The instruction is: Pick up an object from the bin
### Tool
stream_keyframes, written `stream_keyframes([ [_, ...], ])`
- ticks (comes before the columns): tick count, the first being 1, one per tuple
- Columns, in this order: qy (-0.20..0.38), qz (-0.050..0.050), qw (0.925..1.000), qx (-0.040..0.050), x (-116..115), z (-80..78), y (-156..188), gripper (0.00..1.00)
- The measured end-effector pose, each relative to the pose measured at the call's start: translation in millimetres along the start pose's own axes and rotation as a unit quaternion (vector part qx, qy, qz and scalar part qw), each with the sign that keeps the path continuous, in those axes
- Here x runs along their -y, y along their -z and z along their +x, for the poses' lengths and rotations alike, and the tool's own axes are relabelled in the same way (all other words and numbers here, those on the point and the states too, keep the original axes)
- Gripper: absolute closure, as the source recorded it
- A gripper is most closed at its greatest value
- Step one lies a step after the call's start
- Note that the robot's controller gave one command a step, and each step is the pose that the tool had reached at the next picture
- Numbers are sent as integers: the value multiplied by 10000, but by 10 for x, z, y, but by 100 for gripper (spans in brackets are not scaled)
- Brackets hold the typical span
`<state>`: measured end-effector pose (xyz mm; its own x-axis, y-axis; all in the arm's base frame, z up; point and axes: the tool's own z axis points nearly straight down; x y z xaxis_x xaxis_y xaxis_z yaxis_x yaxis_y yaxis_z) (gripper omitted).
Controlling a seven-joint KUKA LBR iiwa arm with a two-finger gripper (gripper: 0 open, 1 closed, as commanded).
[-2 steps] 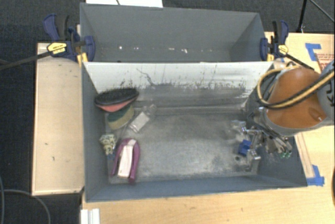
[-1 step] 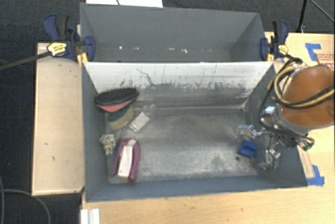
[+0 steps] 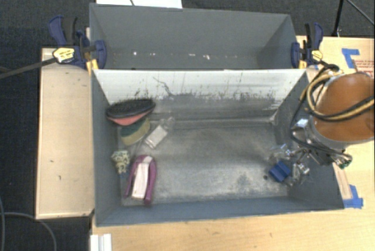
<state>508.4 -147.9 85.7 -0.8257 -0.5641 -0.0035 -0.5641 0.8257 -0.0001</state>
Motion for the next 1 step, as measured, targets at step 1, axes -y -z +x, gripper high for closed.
stream_keyframes([
  [1, -59, 34, 10000, 19, -179, -68, 1188, 100],
])
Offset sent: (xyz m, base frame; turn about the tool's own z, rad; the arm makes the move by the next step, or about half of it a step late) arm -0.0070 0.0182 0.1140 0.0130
